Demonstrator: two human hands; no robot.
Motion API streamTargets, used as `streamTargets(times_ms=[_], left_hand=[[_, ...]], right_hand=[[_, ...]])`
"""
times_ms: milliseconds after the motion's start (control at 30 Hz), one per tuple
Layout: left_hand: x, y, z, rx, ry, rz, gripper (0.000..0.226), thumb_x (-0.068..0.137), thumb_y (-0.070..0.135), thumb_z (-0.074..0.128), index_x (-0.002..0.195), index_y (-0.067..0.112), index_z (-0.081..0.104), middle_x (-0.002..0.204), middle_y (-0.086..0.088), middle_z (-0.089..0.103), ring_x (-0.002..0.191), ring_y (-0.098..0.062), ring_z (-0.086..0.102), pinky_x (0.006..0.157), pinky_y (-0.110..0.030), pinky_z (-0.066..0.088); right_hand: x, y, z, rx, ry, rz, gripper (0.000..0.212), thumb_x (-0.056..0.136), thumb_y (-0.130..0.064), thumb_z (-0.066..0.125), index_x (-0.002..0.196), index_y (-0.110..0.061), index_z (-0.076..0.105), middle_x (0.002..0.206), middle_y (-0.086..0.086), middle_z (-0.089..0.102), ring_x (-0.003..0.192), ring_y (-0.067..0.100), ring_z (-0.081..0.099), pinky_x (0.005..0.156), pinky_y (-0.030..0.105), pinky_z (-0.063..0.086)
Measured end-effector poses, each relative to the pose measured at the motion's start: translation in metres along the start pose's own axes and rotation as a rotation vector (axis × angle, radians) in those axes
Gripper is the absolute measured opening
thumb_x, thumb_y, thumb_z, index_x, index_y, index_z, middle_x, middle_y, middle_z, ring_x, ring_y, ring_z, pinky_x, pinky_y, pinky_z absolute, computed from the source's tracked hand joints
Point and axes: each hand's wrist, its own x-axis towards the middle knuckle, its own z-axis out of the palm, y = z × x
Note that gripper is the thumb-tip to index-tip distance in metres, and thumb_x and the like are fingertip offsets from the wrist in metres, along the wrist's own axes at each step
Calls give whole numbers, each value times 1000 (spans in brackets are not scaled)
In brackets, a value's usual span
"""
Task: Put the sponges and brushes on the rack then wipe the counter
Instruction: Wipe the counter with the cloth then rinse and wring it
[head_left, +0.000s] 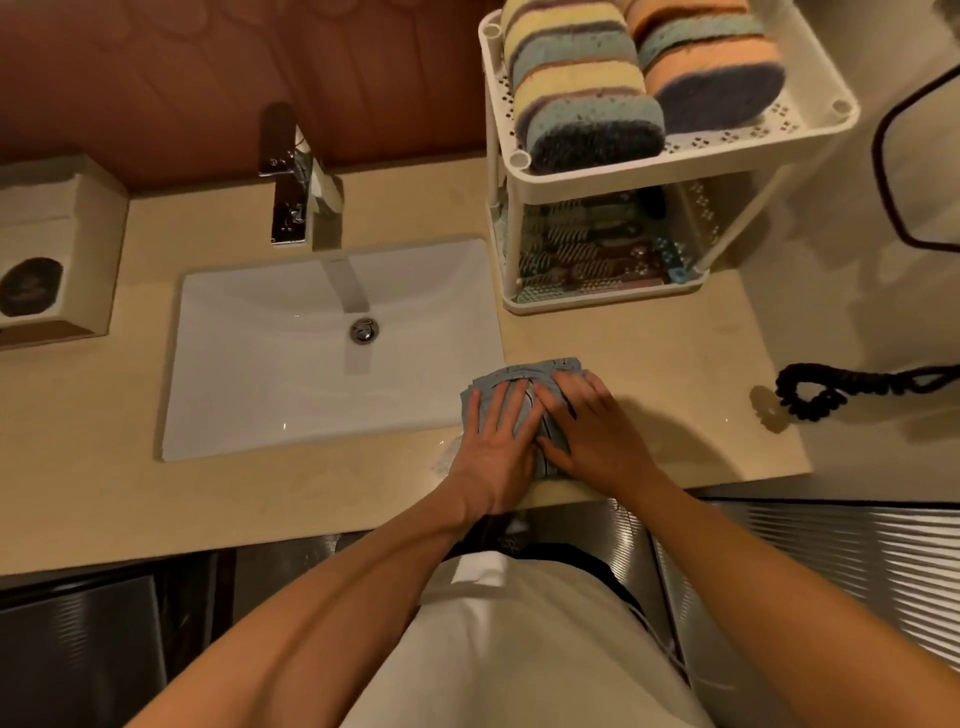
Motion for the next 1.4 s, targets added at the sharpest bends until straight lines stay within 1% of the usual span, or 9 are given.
streamTargets(times_ms=[267, 400, 500, 667, 900, 1033, 1233, 1333, 1400], left_hand=[[43, 0, -16, 115, -81, 48, 69, 99, 44, -2, 161, 17, -7, 169, -14, -10, 155, -33, -15, 122, -57, -12], [58, -4, -26, 77, -88, 130, 71, 102, 41, 21, 160, 19, -12, 169, -13, -10, 155, -31, -15, 123, -55, -10], [73, -7, -26, 26, -37, 208, 78, 96, 37, 36, 163, 17, 1, 169, -15, 5, 156, -32, -2, 124, -58, 1], [96, -10, -24, -103, 65, 323, 66, 92, 32, 39, 155, 13, 39, 164, -16, 27, 152, -39, 22, 123, -61, 13], [134, 8, -29, -79, 62, 396, 60, 89, 36, 42, 145, 18, 55, 159, -8, 41, 150, -32, 30, 121, -61, 20], [152, 38, -35, -137, 55, 382, 63, 84, 41, 40, 135, 10, 63, 154, -10, 46, 148, -32, 33, 122, -62, 15], [185, 101, -67, -55, -215, 290, 84, 80, 33, 68, 155, 14, 34, 161, -4, 32, 152, -22, 19, 126, -49, -4], [176, 117, -76, -127, -80, 204, 50, 86, 24, 58, 134, 13, 57, 142, -8, 54, 139, -30, 41, 121, -43, 23], [159, 117, -73, -152, 96, 100, 32, 84, 24, 55, 112, 13, 65, 120, -9, 62, 118, -31, 54, 102, -40, 42]], right_hand=[[15, 25, -1, -82, -89, 123, 63, 100, -47, 47, 148, -7, 45, 149, 21, 42, 141, 38, 38, 119, 55, 24], [14, 24, -2, -73, -116, 257, 63, 101, -51, 35, 152, -14, 41, 156, 16, 37, 146, 34, 31, 119, 55, 24], [11, 24, -4, -52, -141, 390, 66, 101, -55, 27, 156, -19, 34, 163, 13, 30, 150, 30, 24, 120, 56, 23], [15, 29, -14, -81, -198, 490, 68, 99, -56, 26, 156, -20, 33, 163, 12, 29, 150, 29, 28, 120, 58, 17], [8, 39, -23, -71, -225, 671, 72, 96, -58, 22, 160, -25, 22, 165, 9, 25, 151, 26, 25, 118, 54, 13], [8, 55, -27, -120, -246, 726, 77, 91, -58, 24, 156, -18, 35, 156, 16, 40, 140, 34, 41, 109, 52, 20], [-5, 77, -44, -185, -336, 840, 80, 96, -51, 44, 159, -11, 17, 156, 19, 31, 139, 34, 32, 108, 45, 26], [-5, 84, -48, -207, -376, 808, 82, 96, -49, 42, 158, -8, 8, 153, 20, 29, 137, 35, 31, 111, 45, 26], [-4, 85, -48, -219, -364, 820, 87, 94, -51, 46, 158, -6, 8, 150, 20, 32, 134, 35, 35, 111, 43, 29]])
